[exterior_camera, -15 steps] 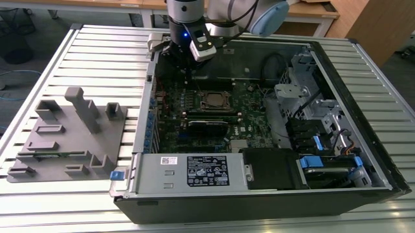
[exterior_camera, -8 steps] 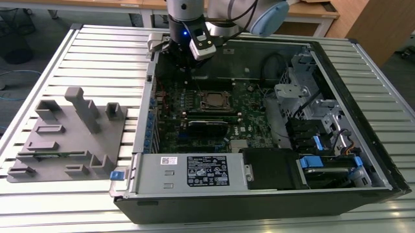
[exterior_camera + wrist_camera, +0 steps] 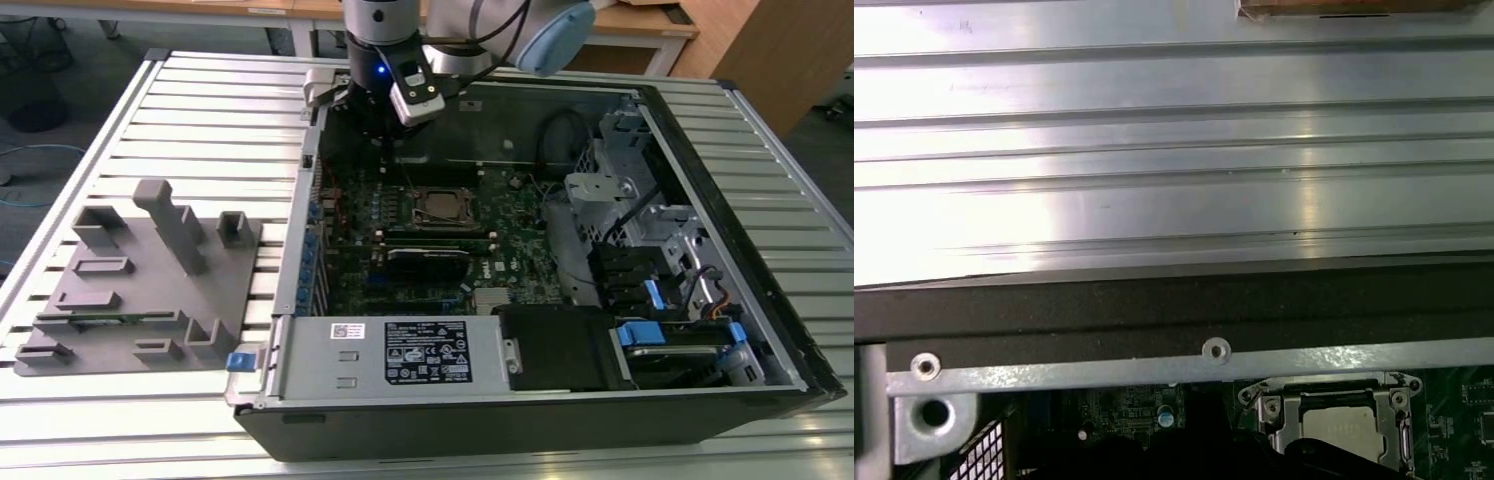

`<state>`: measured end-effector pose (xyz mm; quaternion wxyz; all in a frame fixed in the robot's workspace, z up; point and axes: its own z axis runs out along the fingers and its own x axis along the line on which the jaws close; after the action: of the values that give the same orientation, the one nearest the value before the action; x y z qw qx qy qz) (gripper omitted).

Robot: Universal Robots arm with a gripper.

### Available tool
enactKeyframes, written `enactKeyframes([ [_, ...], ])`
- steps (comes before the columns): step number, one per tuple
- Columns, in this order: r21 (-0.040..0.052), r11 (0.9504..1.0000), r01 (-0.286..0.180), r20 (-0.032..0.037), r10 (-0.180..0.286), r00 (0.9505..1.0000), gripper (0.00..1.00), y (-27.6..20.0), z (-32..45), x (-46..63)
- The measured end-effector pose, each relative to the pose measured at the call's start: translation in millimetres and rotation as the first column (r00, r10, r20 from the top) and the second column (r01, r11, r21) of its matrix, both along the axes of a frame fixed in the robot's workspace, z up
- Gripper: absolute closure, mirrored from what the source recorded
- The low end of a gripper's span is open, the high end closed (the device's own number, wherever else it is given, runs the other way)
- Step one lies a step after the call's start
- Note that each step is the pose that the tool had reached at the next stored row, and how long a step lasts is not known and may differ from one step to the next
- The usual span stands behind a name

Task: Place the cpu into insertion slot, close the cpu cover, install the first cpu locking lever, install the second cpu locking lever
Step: 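Install the first cpu locking lever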

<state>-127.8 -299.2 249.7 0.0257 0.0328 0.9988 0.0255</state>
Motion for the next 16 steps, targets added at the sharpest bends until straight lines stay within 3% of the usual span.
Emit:
enactKeyframes([
  [3, 0.0068, 1.0, 0.0, 0.0015, 0.0, 1.0, 0.9, -1.0, 0.3, 0.0],
  [9, 0.0072, 1.0, 0.0, 0.0016, 0.0, 1.0, 0.9, -4.3, 0.3, 0.7],
  [16, 0.0071, 1.0, 0.0, 0.0014, 0.0, 1.0, 0.9, -7.2, 0.4, 9.9],
])
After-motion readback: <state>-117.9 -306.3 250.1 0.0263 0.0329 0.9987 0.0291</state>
